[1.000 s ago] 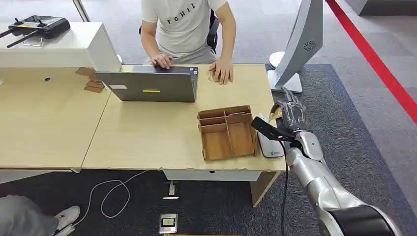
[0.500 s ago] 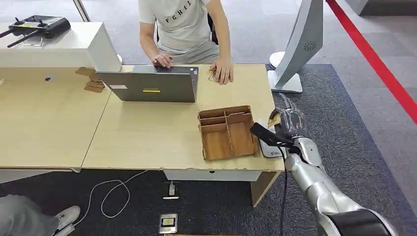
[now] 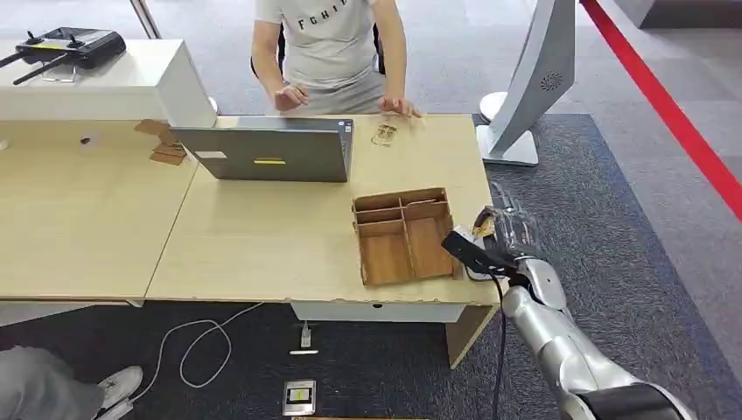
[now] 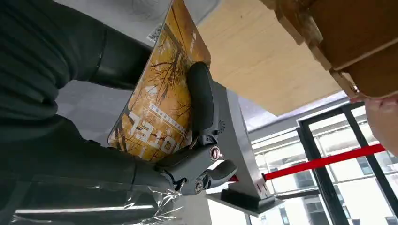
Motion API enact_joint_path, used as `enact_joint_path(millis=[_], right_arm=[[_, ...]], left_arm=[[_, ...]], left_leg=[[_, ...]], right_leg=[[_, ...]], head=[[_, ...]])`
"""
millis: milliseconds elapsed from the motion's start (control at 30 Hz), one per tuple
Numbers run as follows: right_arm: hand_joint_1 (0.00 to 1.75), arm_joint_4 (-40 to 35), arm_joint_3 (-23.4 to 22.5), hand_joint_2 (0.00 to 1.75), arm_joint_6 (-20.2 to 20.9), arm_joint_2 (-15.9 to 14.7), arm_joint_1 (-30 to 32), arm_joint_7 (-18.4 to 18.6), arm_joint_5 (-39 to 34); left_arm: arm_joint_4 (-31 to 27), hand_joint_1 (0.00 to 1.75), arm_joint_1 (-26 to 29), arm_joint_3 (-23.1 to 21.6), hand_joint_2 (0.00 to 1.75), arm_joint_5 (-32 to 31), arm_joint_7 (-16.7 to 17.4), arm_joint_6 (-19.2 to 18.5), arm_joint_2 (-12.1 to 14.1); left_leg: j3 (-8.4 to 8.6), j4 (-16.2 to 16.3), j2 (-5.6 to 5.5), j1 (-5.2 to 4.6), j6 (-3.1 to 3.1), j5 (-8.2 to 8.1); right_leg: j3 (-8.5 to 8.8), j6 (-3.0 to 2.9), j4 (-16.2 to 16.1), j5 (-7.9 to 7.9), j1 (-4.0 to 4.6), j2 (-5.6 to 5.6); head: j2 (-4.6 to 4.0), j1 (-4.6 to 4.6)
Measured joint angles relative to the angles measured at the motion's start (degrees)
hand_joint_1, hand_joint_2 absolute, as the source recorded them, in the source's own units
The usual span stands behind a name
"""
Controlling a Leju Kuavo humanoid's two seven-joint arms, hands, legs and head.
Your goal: Pass the card to the sensor for recognition and then transmit it.
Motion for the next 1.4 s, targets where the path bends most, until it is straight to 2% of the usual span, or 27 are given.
enact_joint_path(millis=[600, 800, 1000, 1400], right_arm=[[1.75, 0.0, 0.0, 1.75, 0.2, -0.3, 2.0, -0.5, -1.4], [1.75, 0.0, -0.2, 1.75, 0.2, -0.4, 2.2, -0.7, -2.3], [1.75, 0.0, -0.2, 1.75, 0.8, -0.8, 2.4, -0.7, -3.2], [1.75, 0.0, -0.2, 1.75, 1.0, -1.2, 2.4, -0.7, -3.9]], left_arm=[[0.0, 0.0, 0.0, 0.0, 0.0, 0.0, 0.2, 0.2, 0.0], [0.0, 0.0, 0.0, 0.0, 0.0, 2.0, 1.1, 1.8, 0.0], [0.0, 0.0, -1.5, 2.9, 0.0, 10.2, 2.8, 3.0, -0.2], [0.0, 0.0, -3.6, 7.9, 0.0, 12.0, 5.4, 5.3, -0.2]], left_leg=[[0.0, 0.0, 0.0, 0.0, 0.0, 0.0], [0.01, 0.0, 0.01, 0.0, 0.0, 0.0], [0.01, 0.0, 0.01, 0.0, 0.0, 0.0], [0.0, 0.0, 0.01, 0.0, 0.0, 0.0]], right_leg=[[0.0, 0.0, 0.0, 0.0, 0.0, 0.0], [-0.01, 0.0, 0.0, 0.0, 0.0, 0.0], [0.0, 0.0, 0.0, 0.01, 0.0, 0.0], [0.0, 0.01, 0.0, 0.03, 0.0, 0.01]], head=[[0.0, -0.02], [0.0, -0.02], [0.0, 0.0], [0.0, -0.02]])
